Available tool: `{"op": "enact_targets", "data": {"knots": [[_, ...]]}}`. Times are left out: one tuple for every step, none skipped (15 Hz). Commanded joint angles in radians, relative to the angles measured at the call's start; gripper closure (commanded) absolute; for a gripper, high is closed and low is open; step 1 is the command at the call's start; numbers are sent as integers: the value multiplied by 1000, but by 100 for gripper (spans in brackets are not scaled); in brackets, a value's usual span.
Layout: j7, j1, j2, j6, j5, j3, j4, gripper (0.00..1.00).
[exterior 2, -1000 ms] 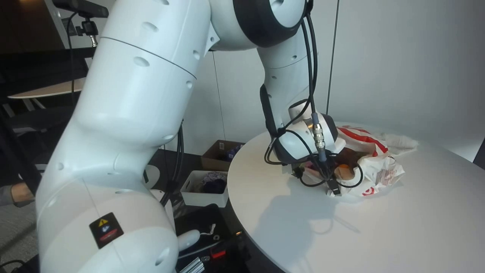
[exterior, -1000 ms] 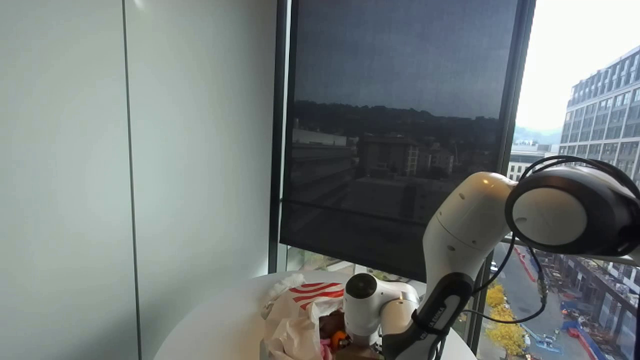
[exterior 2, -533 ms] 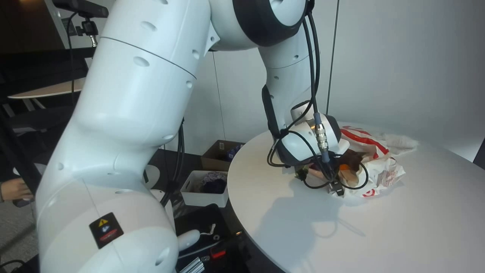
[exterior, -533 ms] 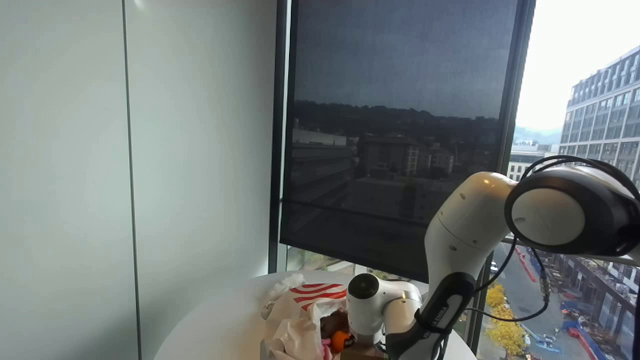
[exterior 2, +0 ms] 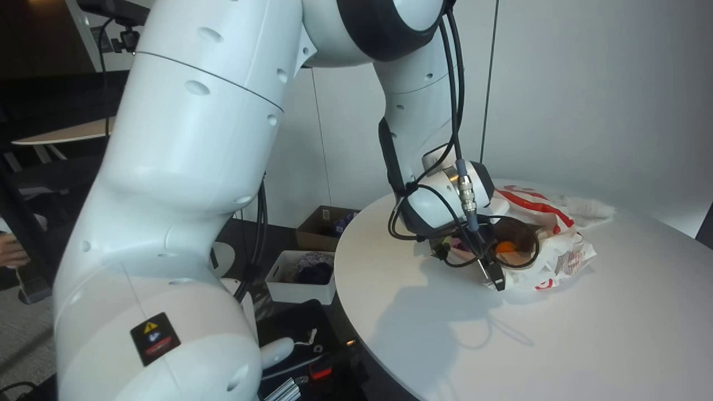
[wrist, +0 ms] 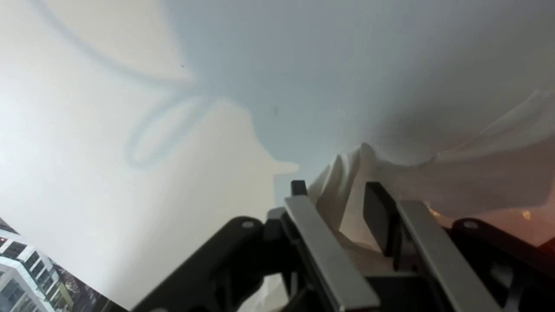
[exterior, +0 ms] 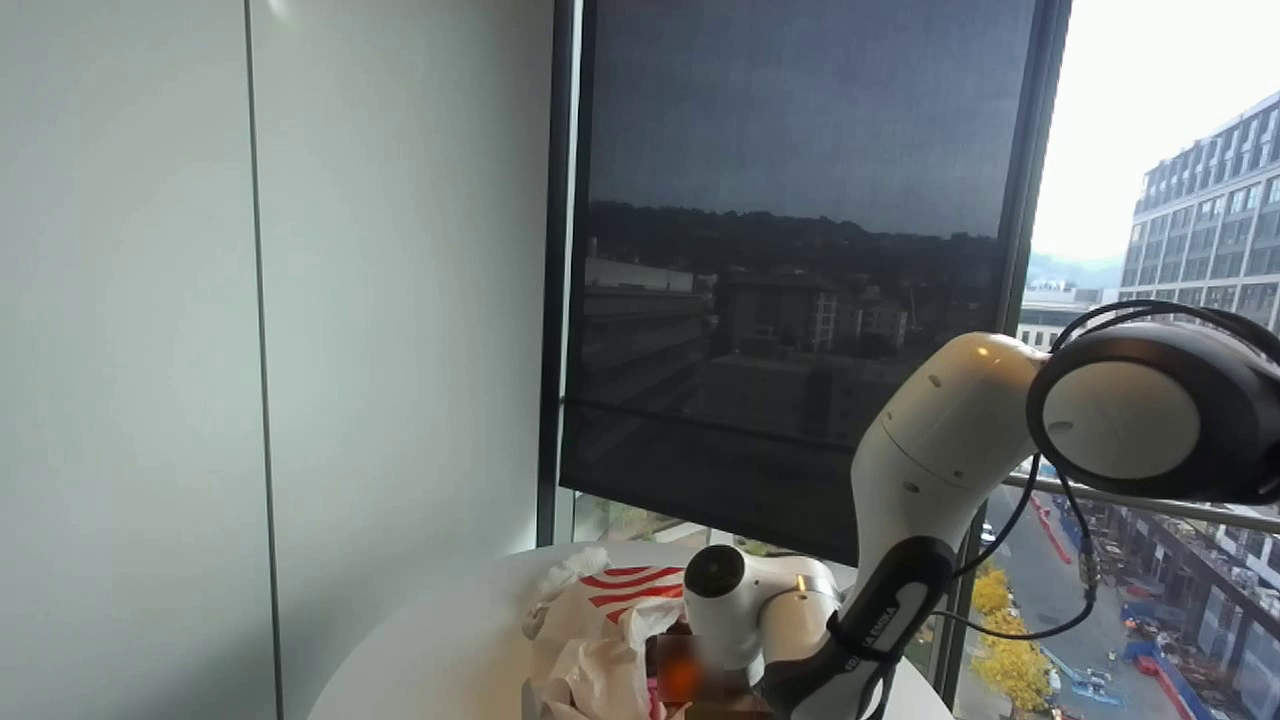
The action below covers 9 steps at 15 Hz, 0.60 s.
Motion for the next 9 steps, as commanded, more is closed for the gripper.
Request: {"op": "enact_targets", "data": {"knots": [[-95,-29,-108,-48,45,68,-89,27],[-105,-24,-136,-61,42,75,-108,20],[-92,-8,-156,-72,5,68,-116,13],[-76,6,-168,-98,-36,60,-115,5],[-86,0,-173,-111,-54,69,-113,0],[-81,-3,-175,-119,-85,71,-109,0],[-79,-11,-169,-124,-111,75,-101,0],[-77,-19,-161,-125,-133,78,-93,0],[-77,-27,-145,-124,-151,81,-82,0]]}}
